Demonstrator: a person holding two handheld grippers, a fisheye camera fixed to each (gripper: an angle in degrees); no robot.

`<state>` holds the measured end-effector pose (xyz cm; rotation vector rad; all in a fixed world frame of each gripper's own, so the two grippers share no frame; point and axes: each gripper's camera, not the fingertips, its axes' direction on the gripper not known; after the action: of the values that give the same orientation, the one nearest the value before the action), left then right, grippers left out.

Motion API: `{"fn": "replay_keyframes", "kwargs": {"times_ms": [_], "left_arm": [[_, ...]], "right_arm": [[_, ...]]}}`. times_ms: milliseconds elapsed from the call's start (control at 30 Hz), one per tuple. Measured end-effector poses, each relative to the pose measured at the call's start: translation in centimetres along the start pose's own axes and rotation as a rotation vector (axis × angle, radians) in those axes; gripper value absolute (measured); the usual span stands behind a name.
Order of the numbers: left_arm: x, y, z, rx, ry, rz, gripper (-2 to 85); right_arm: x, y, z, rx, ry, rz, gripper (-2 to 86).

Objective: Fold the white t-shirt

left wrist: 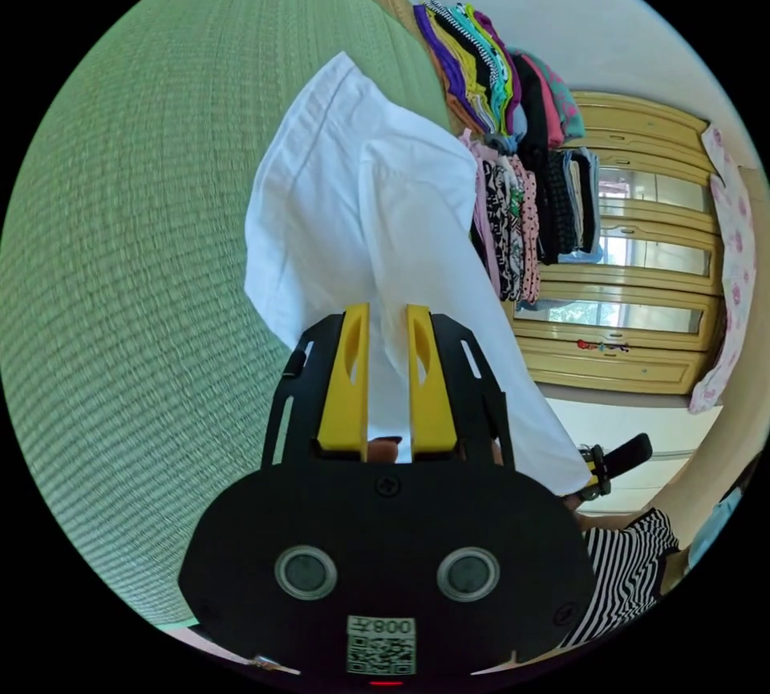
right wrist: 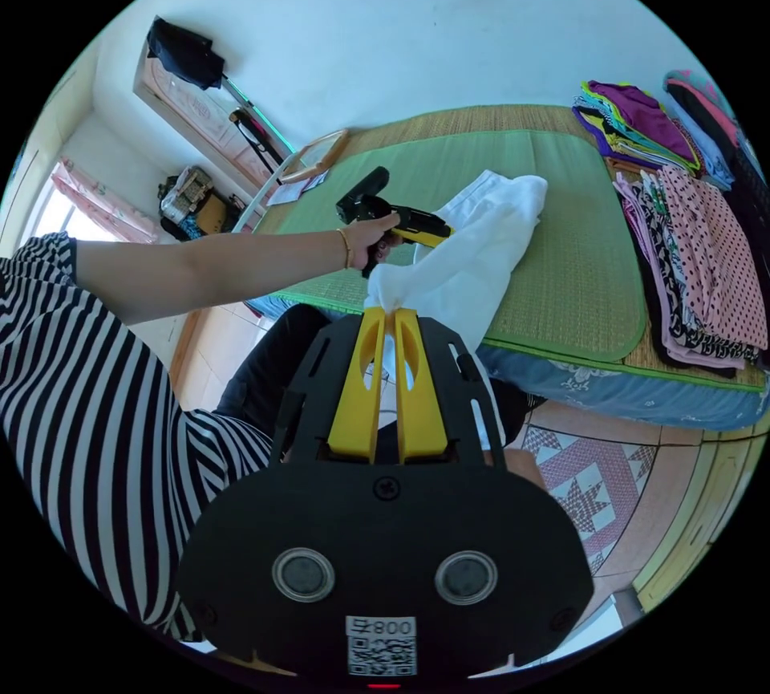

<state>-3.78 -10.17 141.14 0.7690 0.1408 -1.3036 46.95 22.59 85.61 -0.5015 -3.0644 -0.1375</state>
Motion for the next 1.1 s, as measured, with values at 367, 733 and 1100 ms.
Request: {"fn": "replay_keyframes", "kwargs": {"times_ms": [367, 733, 1100], "left_arm": [[3.6, 6.6, -3.2, 0.138, 0.208, 0.012, 1.2], [12.6, 23.7, -17.5, 0.515, 0.343, 0.274, 0.8], [27.0, 46.1, -31.6, 0.954, 0.209, 0.764, 0.7]], "right_arm": [[3.6, 1.2, -4.8, 0.009, -0.030, 0.016, 1.8], [3.8, 2.0, -16.0, 0.220, 0.083, -0.036, 1.7], [-4.7, 3.4, -30.7, 0.628, 0.044, -0.329, 1.5]]}}
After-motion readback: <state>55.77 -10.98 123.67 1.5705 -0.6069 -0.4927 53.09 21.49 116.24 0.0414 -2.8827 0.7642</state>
